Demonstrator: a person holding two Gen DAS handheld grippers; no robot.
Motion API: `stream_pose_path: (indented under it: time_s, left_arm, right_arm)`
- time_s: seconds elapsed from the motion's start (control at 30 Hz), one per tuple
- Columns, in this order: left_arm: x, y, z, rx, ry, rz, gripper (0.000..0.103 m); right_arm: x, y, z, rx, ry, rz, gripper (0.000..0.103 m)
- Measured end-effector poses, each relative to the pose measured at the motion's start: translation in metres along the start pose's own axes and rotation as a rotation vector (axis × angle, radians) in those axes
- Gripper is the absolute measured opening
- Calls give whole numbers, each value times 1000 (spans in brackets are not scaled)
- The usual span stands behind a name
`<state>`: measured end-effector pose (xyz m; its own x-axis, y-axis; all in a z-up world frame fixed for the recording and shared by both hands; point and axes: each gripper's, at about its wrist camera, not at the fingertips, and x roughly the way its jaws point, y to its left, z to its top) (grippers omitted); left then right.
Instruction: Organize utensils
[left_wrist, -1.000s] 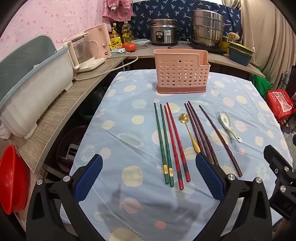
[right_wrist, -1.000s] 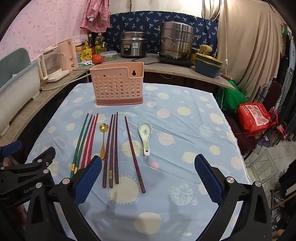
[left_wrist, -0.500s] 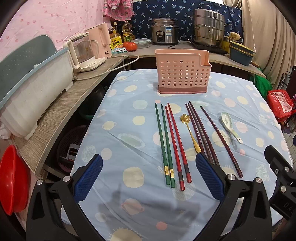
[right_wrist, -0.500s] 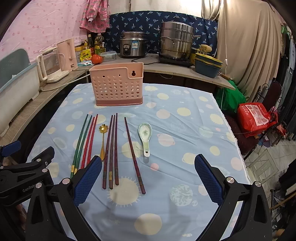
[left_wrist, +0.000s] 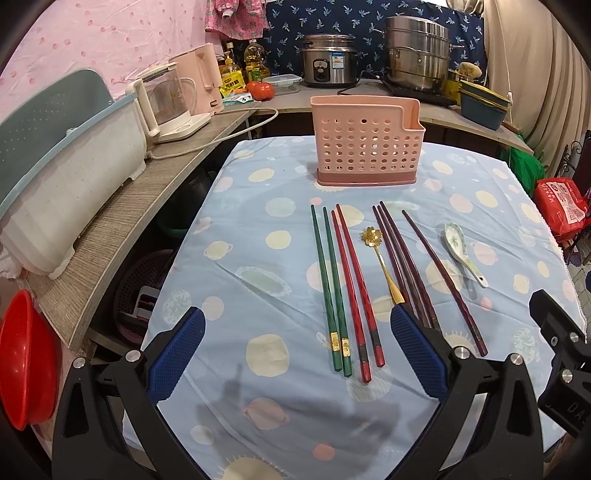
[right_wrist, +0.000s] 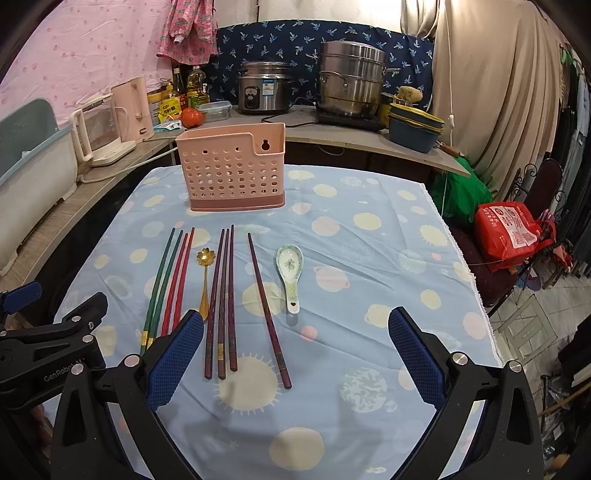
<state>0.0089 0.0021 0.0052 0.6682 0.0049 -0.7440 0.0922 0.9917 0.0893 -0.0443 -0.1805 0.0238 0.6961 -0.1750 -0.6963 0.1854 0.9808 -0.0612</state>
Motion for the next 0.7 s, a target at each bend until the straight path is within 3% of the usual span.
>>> stream_pose_path:
  time_s: [0.7]
  left_arm:
    - [-5,-1,4,12,-14,25,96]
  right_arm:
    - [-1,4,2,7,-9,20,96]
